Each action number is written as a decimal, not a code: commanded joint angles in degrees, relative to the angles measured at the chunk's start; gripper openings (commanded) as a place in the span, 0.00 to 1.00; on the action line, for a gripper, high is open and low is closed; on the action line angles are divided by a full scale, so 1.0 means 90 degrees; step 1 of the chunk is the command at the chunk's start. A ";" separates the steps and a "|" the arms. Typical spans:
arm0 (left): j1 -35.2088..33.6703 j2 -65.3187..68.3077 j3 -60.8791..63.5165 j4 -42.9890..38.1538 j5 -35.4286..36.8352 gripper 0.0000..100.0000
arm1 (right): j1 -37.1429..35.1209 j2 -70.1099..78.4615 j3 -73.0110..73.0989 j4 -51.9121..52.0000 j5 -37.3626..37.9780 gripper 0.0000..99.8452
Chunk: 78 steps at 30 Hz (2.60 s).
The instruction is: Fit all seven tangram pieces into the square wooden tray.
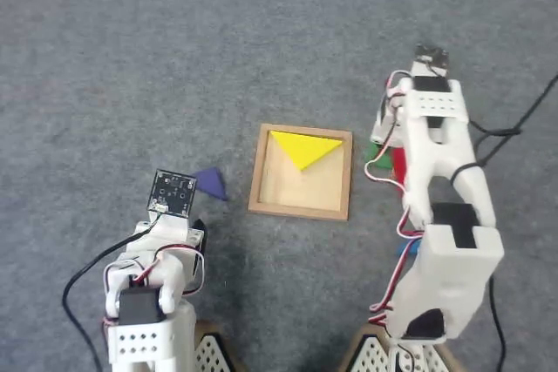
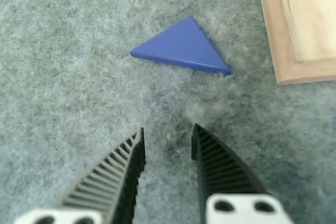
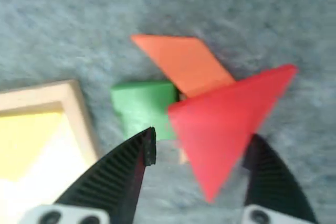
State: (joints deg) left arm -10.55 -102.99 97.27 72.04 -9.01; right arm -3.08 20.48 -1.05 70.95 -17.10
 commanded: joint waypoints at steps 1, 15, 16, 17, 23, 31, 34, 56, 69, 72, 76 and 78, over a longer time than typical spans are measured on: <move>-0.0039 -0.0127 -0.0093 0.0029 0.0059 0.14 | -0.0112 -0.0024 -0.0371 -0.0190 -0.0615 0.33; -0.0039 -0.0127 -0.0093 0.0029 0.0059 0.14 | 0.0230 0.0425 -0.0410 -0.0611 -0.0733 0.33; -0.0039 -0.0127 -0.0093 0.0029 0.0059 0.14 | 0.0230 0.0542 -0.0479 -0.0562 -0.0723 0.33; -0.0039 -0.0127 -0.0093 0.0029 0.0059 0.14 | 0.0230 0.0650 -0.0567 -0.0532 -0.0723 0.33; -0.0039 -0.0127 -0.0093 0.0029 0.0059 0.14 | 0.0308 0.0952 -0.0947 -0.0181 -0.0733 0.33; -0.0039 -0.0127 -0.0093 0.0029 0.0059 0.14 | 0.0542 0.1294 -0.0938 -0.0015 -0.0694 0.23; -0.0039 -0.0127 -0.0093 0.0029 0.0059 0.14 | 0.0464 0.1324 -0.0938 0.0181 -0.0586 0.23; -0.0039 -0.0127 -0.0093 0.0029 0.0059 0.14 | -0.0933 -0.1871 0.2696 -0.0181 0.0879 0.23; -0.0039 -0.0127 -0.0093 0.0029 0.0059 0.14 | -0.1089 -0.2105 0.3370 -0.0239 0.2940 0.36; -0.0039 -0.0127 -0.0093 0.0029 0.0059 0.14 | -0.1470 -0.2105 0.3575 -0.0337 0.2989 0.36; -0.0039 -0.0127 -0.0093 0.0029 0.0059 0.14 | -0.1675 -0.2105 0.3897 -0.0689 0.2969 0.36; -0.0039 -0.0127 -0.0093 0.0029 0.0059 0.14 | -0.1636 -0.2046 0.3966 -0.0728 0.2960 0.35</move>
State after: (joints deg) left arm -10.55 -102.99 97.27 72.04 -9.01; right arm -17.58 4.84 34.64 65.76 8.92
